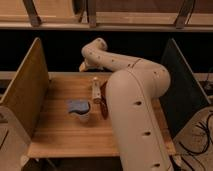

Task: Stand the bottle upright

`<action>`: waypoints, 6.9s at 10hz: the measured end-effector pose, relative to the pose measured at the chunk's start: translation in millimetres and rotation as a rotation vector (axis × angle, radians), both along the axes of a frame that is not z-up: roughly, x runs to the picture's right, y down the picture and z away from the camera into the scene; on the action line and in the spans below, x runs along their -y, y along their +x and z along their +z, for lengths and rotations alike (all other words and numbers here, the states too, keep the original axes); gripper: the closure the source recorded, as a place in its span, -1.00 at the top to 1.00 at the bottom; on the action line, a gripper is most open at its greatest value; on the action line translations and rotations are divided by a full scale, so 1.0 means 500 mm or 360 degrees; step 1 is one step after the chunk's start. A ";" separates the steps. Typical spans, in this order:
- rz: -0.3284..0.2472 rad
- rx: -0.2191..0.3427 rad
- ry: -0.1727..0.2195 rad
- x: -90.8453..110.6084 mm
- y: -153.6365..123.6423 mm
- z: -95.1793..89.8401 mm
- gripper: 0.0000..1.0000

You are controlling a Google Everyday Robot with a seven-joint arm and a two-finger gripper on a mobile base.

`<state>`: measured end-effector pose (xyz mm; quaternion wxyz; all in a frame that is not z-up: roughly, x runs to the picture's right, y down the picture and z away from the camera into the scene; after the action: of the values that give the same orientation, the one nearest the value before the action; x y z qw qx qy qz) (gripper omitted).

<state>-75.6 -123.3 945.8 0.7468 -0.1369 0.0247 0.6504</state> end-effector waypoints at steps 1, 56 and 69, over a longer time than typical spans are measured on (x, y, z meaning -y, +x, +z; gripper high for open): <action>0.0007 -0.0006 0.0000 0.001 0.005 0.000 0.60; -0.0113 0.0424 0.0477 0.059 -0.020 -0.094 -1.00; -0.0253 0.0858 0.0823 0.005 -0.127 -0.141 -1.00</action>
<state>-139.1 -125.8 875.2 0.7845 -0.1079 -0.3270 0.5158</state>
